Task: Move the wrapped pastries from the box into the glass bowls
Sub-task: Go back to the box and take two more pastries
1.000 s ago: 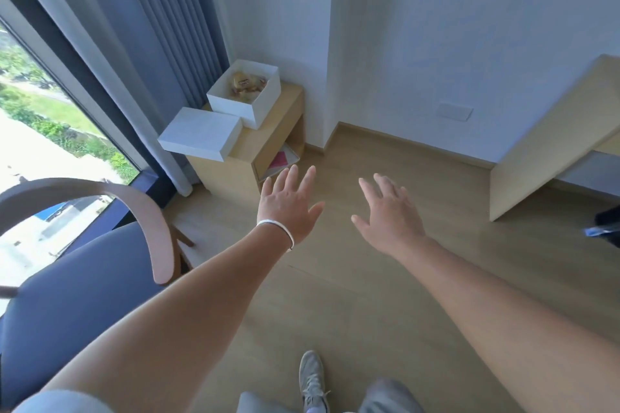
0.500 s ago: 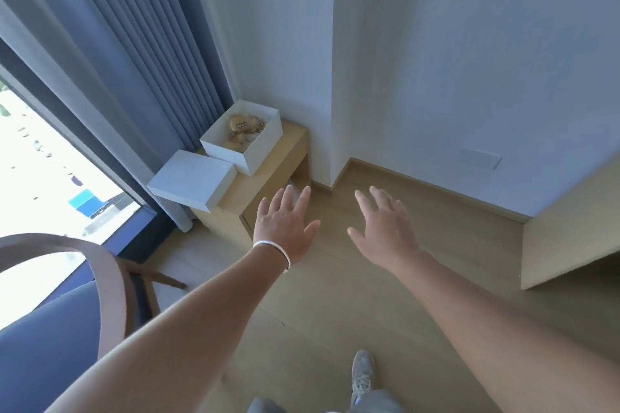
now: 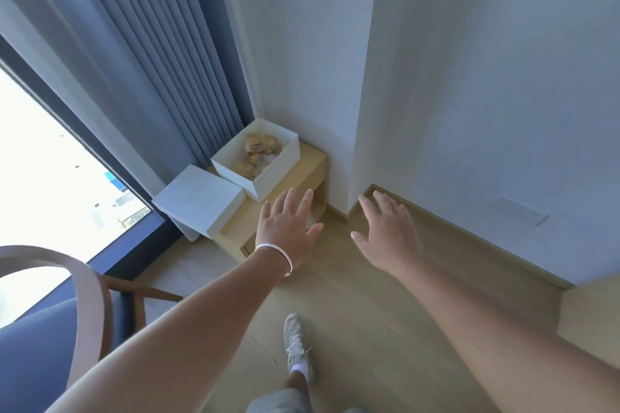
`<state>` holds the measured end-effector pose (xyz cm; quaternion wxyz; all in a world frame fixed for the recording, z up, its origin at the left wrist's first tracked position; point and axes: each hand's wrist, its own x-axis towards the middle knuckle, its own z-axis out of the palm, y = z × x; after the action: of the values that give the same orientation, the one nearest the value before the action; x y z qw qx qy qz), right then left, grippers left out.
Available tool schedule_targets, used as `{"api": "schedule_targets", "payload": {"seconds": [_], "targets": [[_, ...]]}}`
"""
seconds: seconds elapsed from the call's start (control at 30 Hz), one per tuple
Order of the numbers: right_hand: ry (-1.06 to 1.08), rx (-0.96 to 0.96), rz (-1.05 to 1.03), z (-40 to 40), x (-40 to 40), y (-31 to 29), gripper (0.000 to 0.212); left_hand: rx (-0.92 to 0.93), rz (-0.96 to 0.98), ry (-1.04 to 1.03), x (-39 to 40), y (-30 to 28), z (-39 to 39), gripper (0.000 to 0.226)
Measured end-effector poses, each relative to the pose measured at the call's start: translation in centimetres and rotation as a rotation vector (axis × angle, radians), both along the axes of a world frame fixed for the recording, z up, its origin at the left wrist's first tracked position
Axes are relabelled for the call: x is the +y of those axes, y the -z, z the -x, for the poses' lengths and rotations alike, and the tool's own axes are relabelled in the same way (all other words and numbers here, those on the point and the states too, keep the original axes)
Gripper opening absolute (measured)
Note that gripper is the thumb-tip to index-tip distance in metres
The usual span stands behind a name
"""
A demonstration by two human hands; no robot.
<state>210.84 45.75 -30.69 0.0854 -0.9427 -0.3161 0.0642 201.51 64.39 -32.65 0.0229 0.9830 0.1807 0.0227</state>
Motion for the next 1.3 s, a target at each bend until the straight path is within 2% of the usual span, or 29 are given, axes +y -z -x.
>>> {"api": "schedule_targets", "payload": {"seconds": [0.2, 0.37, 0.77, 1.1, 1.3], "targets": [[-0.032, -0.044, 0.036, -7.5, 7.9, 0.0, 0.073, 0.005, -0.016, -0.022, 7.8, 1.7, -7.3, 0.069], [-0.104, -0.060, 0.079, -12.9, 15.6, -0.4, 0.073, -0.023, 0.044, -0.065, 14.7, 1.7, -12.4, 0.069], [-0.326, -0.025, 0.135, -19.8, 30.3, 1.1, 0.073, -0.033, 0.131, -0.242, 26.7, 2.7, -15.8, 0.066], [-0.611, 0.043, 0.194, -29.0, 41.3, 5.6, 0.076, 0.070, 0.238, -0.525, 33.3, 6.3, -19.5, 0.069], [-0.822, 0.071, 0.250, -34.7, 46.1, 8.1, 0.078, 0.186, 0.298, -0.686, 33.8, 9.1, -21.9, 0.070]]}}
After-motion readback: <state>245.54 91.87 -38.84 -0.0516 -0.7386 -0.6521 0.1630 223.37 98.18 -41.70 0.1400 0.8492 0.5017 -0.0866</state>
